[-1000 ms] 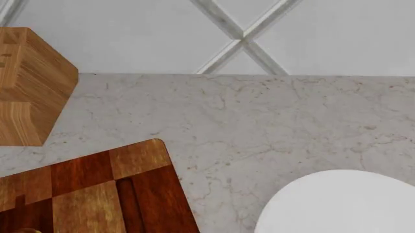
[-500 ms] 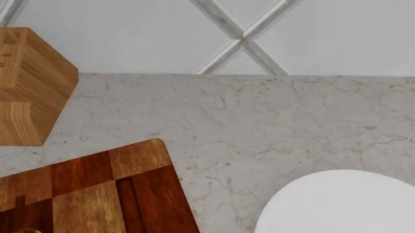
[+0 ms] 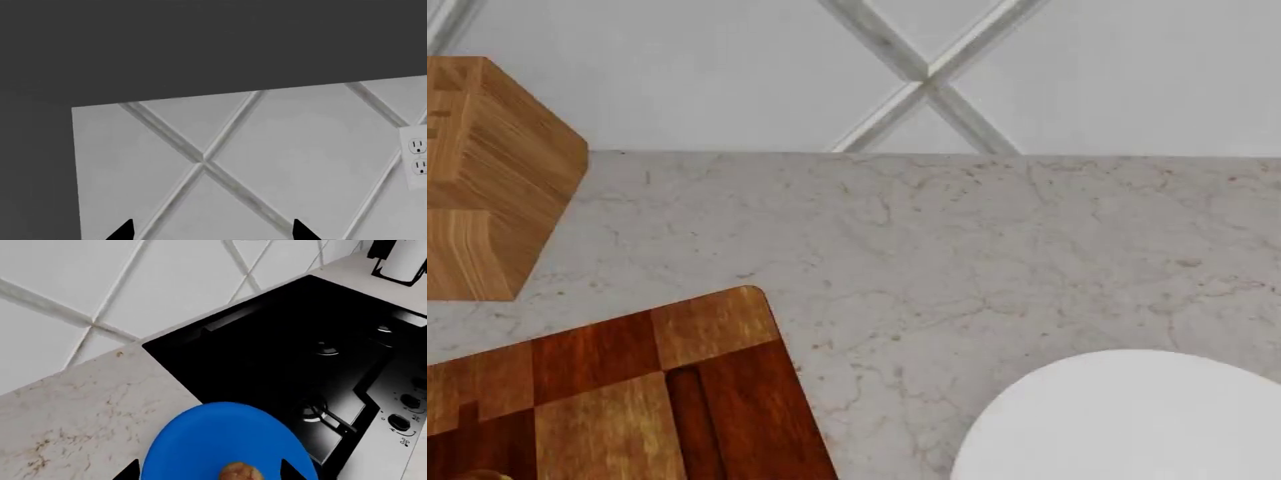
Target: Place all breads on the cutting board.
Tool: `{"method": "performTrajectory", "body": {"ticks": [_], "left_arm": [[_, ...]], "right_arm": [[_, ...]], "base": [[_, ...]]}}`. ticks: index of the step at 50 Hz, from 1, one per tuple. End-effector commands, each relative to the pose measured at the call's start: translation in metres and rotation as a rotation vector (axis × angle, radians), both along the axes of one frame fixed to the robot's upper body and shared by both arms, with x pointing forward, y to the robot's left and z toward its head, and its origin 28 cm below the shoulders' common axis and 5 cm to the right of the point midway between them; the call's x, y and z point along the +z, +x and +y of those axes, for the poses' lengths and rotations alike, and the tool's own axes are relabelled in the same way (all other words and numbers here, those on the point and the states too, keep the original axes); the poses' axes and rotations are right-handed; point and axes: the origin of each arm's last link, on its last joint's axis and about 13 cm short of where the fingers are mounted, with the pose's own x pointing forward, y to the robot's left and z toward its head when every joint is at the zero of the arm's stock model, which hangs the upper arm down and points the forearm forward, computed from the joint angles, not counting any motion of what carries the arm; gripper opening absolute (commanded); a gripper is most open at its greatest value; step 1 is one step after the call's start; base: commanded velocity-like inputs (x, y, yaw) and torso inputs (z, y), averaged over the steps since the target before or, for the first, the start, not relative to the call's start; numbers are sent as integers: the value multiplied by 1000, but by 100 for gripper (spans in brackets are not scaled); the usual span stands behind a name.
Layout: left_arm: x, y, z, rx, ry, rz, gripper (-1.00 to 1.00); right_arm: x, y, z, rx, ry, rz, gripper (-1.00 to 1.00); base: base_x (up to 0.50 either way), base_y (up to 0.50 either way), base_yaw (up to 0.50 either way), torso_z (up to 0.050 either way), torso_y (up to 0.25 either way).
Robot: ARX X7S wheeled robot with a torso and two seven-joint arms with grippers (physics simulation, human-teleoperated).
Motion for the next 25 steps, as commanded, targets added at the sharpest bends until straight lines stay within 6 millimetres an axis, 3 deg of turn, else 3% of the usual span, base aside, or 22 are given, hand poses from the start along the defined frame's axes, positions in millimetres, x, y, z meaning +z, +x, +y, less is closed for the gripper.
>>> {"method": "performTrajectory", "body": {"ticks": [1, 12, 13, 14, 25], "left_arm": [[-1, 5, -4, -12, 1, -14, 100], [5, 4, -3, 23, -3, -26, 100], [6, 4, -4, 25, -4, -26, 100], [0, 7, -7, 41, -6, -9, 100], [1, 12, -14, 72, -9, 1, 100]], "right_arm": [[-7, -1, -16, -46, 38, -3, 100], [0, 1, -28, -79, 59, -34, 100], [-2, 4, -30, -82, 55, -28, 100], [-18, 15, -41, -100, 82, -14, 100], [-32, 36, -55, -99, 104, -3, 100]], "base": [[0, 0, 0, 0, 0], [0, 0, 0, 0, 0], [0, 0, 0, 0, 0], [0, 0, 0, 0, 0], [1, 0, 0, 0, 0]]}}
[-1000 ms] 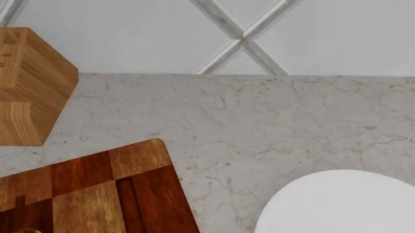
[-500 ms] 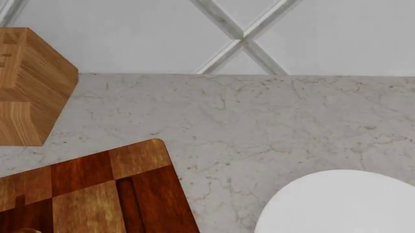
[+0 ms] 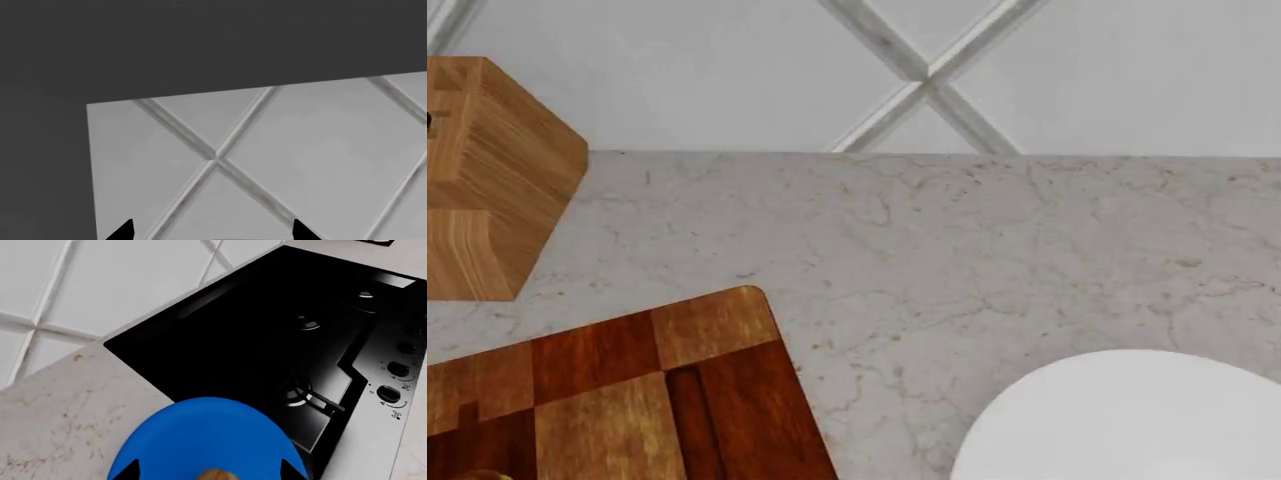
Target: Place all breads on the cutting board.
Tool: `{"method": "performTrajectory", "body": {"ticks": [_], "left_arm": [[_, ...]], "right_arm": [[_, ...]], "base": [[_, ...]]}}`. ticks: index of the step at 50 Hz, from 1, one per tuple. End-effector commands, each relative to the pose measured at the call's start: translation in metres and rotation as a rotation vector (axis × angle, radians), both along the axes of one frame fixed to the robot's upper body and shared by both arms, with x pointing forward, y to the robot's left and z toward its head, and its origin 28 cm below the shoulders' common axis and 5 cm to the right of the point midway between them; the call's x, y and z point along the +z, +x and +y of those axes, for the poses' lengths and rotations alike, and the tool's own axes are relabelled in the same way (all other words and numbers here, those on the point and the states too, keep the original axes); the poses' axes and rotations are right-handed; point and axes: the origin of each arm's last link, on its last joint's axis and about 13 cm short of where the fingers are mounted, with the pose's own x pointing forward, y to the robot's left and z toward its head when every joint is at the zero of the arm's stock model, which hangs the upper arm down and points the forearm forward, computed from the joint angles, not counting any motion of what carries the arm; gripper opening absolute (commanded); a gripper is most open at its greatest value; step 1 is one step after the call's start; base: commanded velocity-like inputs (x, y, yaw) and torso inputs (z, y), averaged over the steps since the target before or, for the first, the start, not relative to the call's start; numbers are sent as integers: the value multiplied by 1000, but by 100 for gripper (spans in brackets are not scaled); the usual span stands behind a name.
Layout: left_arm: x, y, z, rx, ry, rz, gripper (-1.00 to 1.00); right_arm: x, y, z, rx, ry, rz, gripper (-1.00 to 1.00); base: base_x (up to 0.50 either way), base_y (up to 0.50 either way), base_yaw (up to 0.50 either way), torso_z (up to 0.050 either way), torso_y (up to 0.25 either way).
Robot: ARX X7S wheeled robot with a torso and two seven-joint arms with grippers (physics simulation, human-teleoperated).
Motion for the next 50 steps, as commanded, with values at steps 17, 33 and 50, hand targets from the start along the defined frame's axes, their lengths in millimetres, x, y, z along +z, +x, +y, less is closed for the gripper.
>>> {"method": "performTrajectory", "body": {"ticks": [17, 33, 50], "left_arm": [[1, 9, -14, 29, -2, 8, 100], [2, 4, -11, 25, -11, -2, 100], [1, 5, -13, 21, -9, 0, 100]], "right_arm": [[-47, 32, -23, 2, 67, 39, 100], [-52, 21, -21, -12, 97, 65, 100], [-66, 17, -22, -15, 125, 86, 100]], "base": [[0, 0, 0, 0, 0], [0, 0, 0, 0, 0], [0, 0, 0, 0, 0]]}}
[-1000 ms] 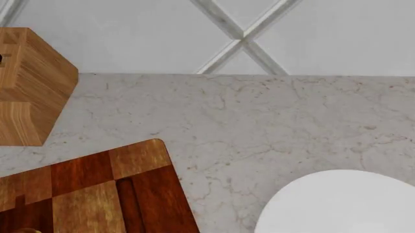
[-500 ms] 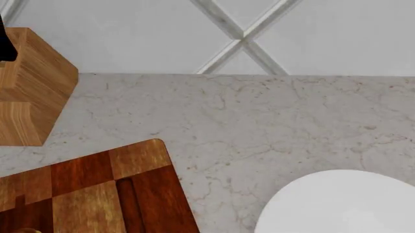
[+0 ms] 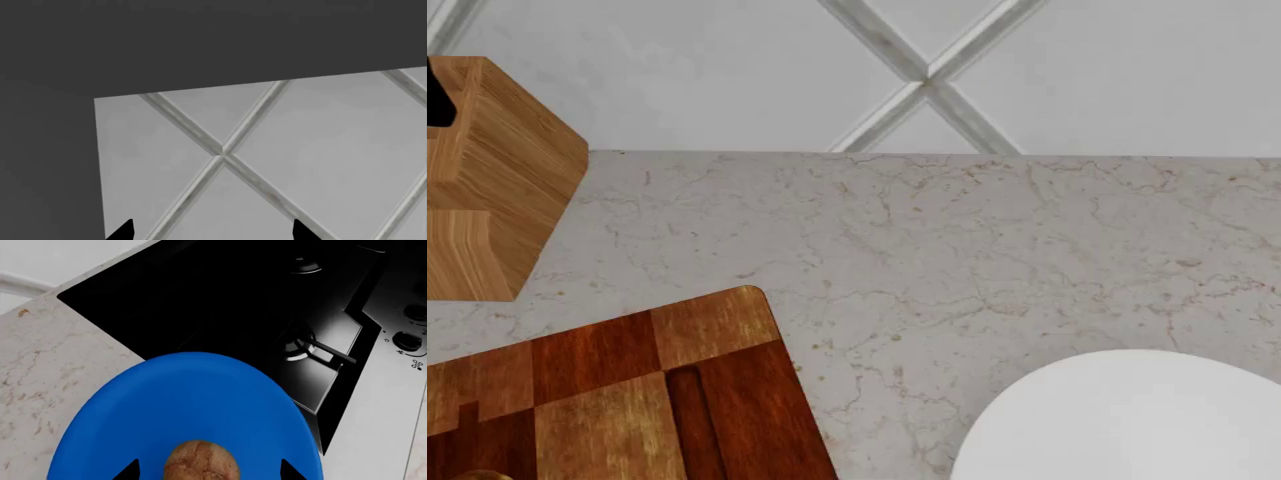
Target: Place all breads on the cutting board.
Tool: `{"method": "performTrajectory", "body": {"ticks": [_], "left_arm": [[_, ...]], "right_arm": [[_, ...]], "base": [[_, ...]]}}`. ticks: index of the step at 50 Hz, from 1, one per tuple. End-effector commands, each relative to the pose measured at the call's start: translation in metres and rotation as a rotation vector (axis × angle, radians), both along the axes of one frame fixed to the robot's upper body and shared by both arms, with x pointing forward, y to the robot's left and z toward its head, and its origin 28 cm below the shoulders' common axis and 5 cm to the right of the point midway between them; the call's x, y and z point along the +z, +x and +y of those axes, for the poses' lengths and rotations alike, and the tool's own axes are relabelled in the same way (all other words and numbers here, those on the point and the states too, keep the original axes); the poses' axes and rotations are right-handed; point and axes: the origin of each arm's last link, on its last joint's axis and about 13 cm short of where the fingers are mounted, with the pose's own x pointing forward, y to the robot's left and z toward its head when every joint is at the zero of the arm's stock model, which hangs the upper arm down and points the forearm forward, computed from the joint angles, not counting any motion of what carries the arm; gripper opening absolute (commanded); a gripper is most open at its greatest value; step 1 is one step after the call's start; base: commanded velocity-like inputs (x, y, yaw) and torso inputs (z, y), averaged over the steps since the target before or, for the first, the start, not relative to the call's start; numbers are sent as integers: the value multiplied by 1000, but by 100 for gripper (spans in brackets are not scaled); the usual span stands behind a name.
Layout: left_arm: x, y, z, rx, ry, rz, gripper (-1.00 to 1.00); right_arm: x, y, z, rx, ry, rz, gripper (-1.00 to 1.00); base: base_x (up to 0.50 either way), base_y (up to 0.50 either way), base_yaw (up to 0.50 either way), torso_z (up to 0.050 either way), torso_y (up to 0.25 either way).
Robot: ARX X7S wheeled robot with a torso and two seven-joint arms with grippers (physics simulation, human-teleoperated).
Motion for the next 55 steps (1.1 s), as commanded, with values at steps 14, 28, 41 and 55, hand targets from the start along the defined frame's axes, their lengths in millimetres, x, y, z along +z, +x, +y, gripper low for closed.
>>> {"method": "performTrajectory", "body": {"ticks": [14, 28, 41, 55], "left_arm": [[1, 4, -5, -26, 7, -10, 100], [0, 5, -8, -34, 12, -9, 100], [-1, 11, -11, -26, 23, 2, 100], [-1, 17, -17, -27, 34, 10, 100]], "right_arm": [[-16, 12, 3, 53, 29, -3, 100], [-20, 17, 0, 53, 34, -10, 100], [-30, 22, -4, 48, 40, -9, 100], [-47, 27, -8, 46, 58, 11, 100]], "base": [[0, 0, 0, 0, 0], [0, 0, 0, 0, 0], [0, 0, 0, 0, 0], [0, 0, 0, 0, 0]]}}
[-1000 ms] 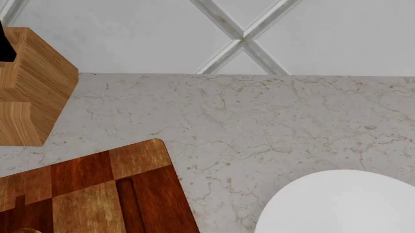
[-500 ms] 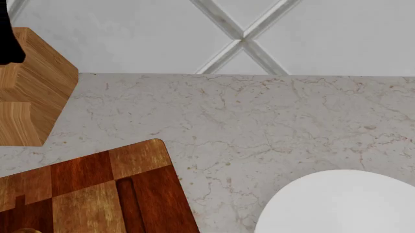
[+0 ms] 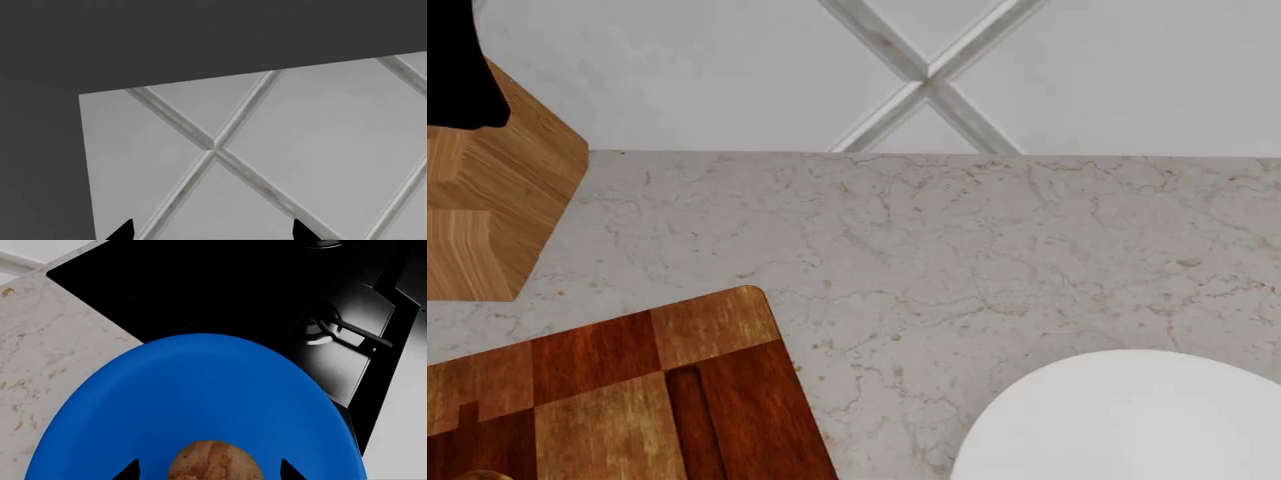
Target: Place all breads on the cutting board.
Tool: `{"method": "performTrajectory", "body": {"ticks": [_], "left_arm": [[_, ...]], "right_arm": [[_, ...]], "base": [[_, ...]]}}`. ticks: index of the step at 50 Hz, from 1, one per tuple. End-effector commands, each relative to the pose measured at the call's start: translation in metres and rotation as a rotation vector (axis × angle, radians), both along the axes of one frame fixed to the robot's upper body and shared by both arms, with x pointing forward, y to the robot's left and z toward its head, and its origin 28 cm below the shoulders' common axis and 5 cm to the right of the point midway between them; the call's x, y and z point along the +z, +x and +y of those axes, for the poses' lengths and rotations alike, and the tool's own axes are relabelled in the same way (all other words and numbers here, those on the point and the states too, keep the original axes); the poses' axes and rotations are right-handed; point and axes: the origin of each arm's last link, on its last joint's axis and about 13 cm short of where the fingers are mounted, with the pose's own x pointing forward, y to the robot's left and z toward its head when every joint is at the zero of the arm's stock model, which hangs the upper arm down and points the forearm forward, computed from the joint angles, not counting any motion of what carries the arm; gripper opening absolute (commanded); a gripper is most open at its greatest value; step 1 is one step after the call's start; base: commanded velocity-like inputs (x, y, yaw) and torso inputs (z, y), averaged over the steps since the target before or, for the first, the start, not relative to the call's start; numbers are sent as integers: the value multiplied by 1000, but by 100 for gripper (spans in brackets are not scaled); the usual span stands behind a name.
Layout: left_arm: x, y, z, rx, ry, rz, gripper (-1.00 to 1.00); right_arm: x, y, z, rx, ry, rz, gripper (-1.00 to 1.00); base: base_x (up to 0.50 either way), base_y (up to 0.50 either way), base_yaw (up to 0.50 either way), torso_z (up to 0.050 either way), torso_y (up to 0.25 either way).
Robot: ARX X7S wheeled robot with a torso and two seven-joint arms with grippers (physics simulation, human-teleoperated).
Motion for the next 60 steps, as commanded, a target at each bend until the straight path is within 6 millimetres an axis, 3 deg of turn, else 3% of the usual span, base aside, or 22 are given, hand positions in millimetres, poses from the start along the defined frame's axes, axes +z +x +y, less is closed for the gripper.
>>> {"method": "performTrajectory", "body": {"ticks": [1, 33, 34, 41, 52, 60], "left_arm": [[2, 4, -6, -24, 5, -12, 100], [7, 3, -6, -14, 10, -28, 100], [7, 3, -6, -15, 9, -29, 100], [7, 2, -4, -20, 0, -32, 100], [6, -3, 1, -35, -26, -44, 100], [5, -9, 5, -45, -46, -53, 100]], "right_arm": [[-11, 10, 1, 36, 21, -1, 100], [-33, 6, -3, 13, 55, 31, 100], [-32, 4, -3, 9, 47, 35, -100], [-13, 5, 3, 41, 7, 19, -100], [46, -4, 31, 177, -128, -64, -100], [66, -14, 51, 254, -180, -92, -100]], "base": [[0, 0, 0, 0, 0], [0, 0, 0, 0, 0], [0, 0, 0, 0, 0], [0, 0, 0, 0, 0], [0, 0, 0, 0, 0], [0, 0, 0, 0, 0]]}}
